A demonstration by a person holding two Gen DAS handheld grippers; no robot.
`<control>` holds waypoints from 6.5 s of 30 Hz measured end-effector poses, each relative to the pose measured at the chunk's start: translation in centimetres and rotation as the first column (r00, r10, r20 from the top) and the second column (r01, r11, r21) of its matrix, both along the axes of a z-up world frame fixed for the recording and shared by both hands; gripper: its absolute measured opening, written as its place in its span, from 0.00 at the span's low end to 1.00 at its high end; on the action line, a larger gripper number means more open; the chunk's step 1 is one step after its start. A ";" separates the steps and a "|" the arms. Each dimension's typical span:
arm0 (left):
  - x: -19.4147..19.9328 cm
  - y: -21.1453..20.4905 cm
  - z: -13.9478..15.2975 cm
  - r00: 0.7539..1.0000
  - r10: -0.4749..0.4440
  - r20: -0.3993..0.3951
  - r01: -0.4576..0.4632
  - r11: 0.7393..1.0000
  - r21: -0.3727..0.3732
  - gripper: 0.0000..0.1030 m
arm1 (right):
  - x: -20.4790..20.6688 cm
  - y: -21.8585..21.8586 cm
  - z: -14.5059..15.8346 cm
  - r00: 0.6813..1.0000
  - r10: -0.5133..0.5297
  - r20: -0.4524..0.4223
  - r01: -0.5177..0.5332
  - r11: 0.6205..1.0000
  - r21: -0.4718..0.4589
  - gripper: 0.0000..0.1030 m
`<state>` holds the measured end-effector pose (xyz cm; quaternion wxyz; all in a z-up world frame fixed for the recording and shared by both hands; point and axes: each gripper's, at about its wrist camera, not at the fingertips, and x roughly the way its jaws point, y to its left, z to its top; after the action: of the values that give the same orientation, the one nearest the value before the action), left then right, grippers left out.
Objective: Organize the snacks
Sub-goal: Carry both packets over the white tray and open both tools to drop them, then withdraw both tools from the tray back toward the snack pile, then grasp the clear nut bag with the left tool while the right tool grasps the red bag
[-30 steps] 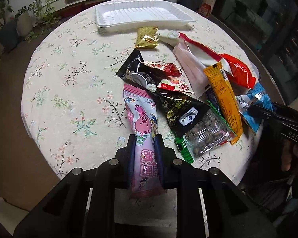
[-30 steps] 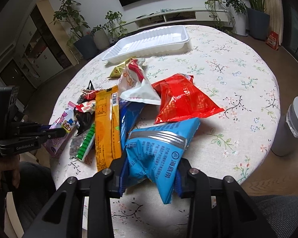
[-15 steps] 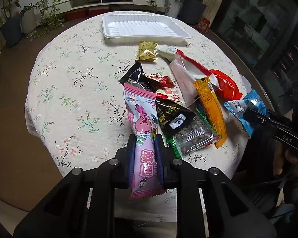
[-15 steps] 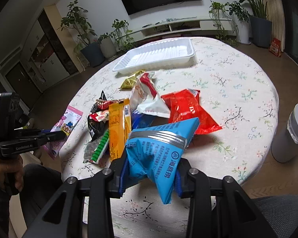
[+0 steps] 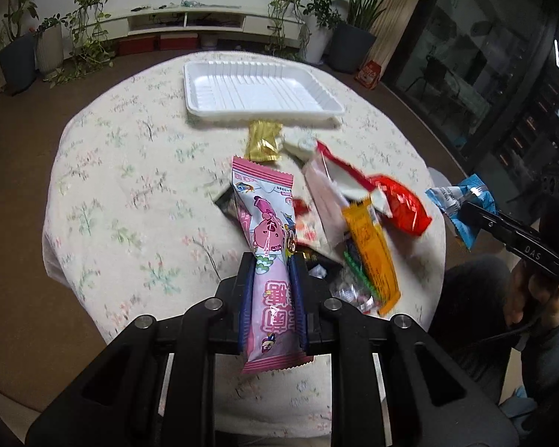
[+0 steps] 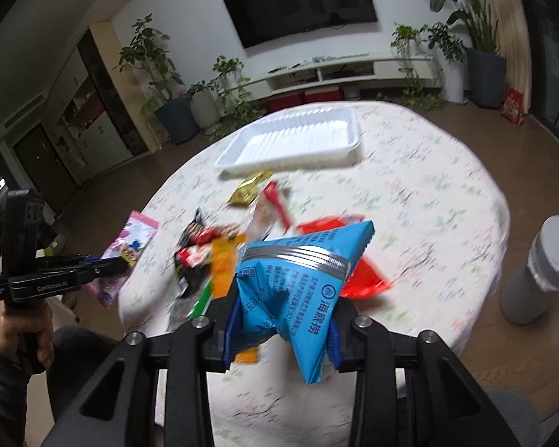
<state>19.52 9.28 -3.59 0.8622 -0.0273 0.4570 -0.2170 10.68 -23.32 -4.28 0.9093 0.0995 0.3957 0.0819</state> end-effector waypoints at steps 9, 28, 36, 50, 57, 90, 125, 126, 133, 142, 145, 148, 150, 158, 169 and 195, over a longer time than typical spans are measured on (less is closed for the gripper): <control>8.5 0.8 6.3 0.991 0.029 0.129 -0.027 0.999 -0.022 0.17 | 6.4 -6.1 4.6 0.993 -0.079 0.092 0.084 0.995 -0.062 0.38; 31.1 -7.2 -0.9 1.000 0.013 0.001 -0.013 0.996 0.085 0.17 | 32.3 -3.2 -1.6 0.993 0.079 -0.083 -0.082 0.996 -0.034 0.38; 33.7 -7.7 -5.1 0.999 0.025 -0.043 -0.020 0.993 0.115 0.17 | 35.4 -2.6 -5.9 0.983 0.095 -0.156 -0.104 0.993 -0.051 0.38; 33.8 -8.0 -7.4 0.997 0.047 -0.059 -0.038 0.989 0.145 0.19 | 36.5 -2.1 -8.4 0.975 0.096 -0.202 -0.116 0.989 -0.090 0.46; 32.8 -7.7 -6.1 0.997 0.067 -0.030 -0.063 0.991 0.117 0.60 | 36.2 -2.6 -8.3 0.975 0.082 -0.208 -0.103 0.991 -0.090 0.61; -4.1 -2.2 -0.5 0.989 0.024 0.148 -0.022 1.000 -0.012 1.00 | 3.1 -5.2 4.4 0.995 -0.016 0.103 -0.001 0.987 0.158 1.00; -1.0 -12.0 -4.6 0.665 -0.746 -0.037 0.739 0.650 0.176 0.86 | 2.4 -2.9 -2.9 0.993 0.019 -0.118 -0.012 0.998 0.065 0.85; -0.8 -12.1 -4.8 0.659 -0.751 -0.042 0.745 0.644 0.174 0.86 | 2.4 -2.9 -2.9 0.993 0.021 -0.117 -0.014 0.998 0.065 0.85; -1.1 -12.5 -4.6 0.591 -0.805 -0.048 0.801 0.579 0.151 0.68 | 2.4 -2.8 -3.0 0.993 0.026 -0.117 -0.019 0.998 0.060 0.85; 0.2 -11.9 -6.0 0.642 -0.760 -0.099 0.762 0.619 0.189 0.68 | 2.4 -2.4 -3.3 0.992 0.034 -0.122 -0.028 0.998 0.048 0.84; -0.1 -12.2 -6.8 0.634 -0.761 -0.138 0.768 0.601 0.221 0.68 | 2.5 -2.3 -3.3 0.991 0.034 -0.129 -0.028 0.998 0.048 0.84; 0.0 -12.5 -7.8 0.638 -0.746 -0.190 0.765 0.589 0.259 0.68 | 2.5 -2.1 -3.4 0.990 0.040 -0.133 -0.035 0.999 0.039 0.84; 0.2 -12.2 -7.9 0.648 -0.737 -0.192 0.759 0.602 0.248 0.68 | 2.5 -2.0 -3.4 0.990 0.041 -0.134 -0.038 0.999 0.031 0.84; 0.5 -11.0 -7.8 0.664 -0.719 -0.204 0.746 0.621 0.242 0.68 | 2.9 -2.1 -3.2 0.989 0.046 -0.139 -0.044 0.999 0.020 0.84; -0.2 -10.4 -7.7 0.669 -0.717 -0.198 0.740 0.618 0.266 0.51 | 4.9 -2.6 -2.9 0.986 0.063 -0.153 -0.075 0.995 -0.072 0.84; -0.6 -9.5 -7.7 0.765 -0.618 -0.184 0.644 0.740 0.195 0.44 | 11.2 -0.1 -7.7 0.912 0.217 -0.348 -0.299 0.932 -0.204 0.54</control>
<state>18.94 -0.17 -11.29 0.7081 0.2248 0.5079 -0.4360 21.83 -23.46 -12.00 0.8193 -0.0588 0.5545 0.1338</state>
